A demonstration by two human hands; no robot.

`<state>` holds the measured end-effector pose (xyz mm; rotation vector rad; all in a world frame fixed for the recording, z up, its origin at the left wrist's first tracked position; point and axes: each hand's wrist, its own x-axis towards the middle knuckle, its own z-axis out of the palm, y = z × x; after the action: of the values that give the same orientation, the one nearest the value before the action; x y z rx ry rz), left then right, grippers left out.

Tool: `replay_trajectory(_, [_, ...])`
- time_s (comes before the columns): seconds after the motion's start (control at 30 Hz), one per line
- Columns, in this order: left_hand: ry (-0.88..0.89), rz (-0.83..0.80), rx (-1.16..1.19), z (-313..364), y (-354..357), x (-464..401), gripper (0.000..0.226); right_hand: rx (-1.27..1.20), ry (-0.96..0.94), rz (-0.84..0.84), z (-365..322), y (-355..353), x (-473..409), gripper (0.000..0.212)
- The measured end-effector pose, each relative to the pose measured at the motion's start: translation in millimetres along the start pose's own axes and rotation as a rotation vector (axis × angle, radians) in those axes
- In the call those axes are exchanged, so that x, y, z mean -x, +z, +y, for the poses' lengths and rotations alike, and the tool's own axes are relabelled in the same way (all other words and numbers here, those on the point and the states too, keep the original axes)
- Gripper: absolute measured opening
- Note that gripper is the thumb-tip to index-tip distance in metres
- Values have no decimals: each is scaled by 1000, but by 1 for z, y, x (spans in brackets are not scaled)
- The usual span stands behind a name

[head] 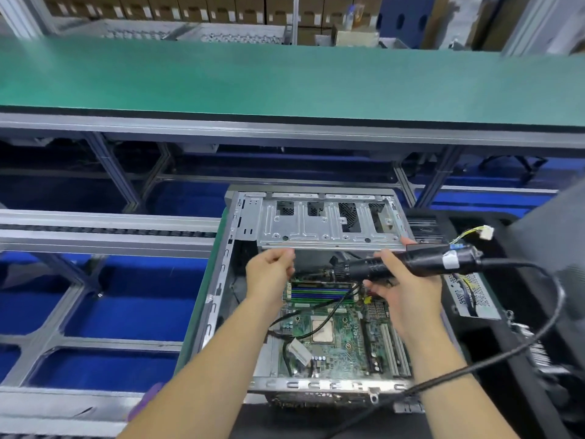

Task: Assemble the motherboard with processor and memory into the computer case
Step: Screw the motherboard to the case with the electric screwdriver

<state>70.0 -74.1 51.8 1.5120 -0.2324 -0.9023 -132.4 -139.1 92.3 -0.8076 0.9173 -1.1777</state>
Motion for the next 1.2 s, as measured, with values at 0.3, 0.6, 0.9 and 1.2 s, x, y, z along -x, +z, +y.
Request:
replay_trajectory(0.3, [-442, 139, 134, -35, -25, -26, 26, 38, -51, 4, 1, -8, 9, 30])
replay_trajectory(0.6, [-597, 4, 330, -39, -19, -31, 15, 90, -121, 15, -3, -3, 13, 25])
replay_trajectory(0.9, [-628, -40, 348, -43, -18, -34, 17, 55, -123, 28, -3, -3, 14, 29])
replay_trajectory(1.2, [-644, -34, 369, -47, -18, -39, 12, 69, -122, 17, -4, -2, 15, 38])
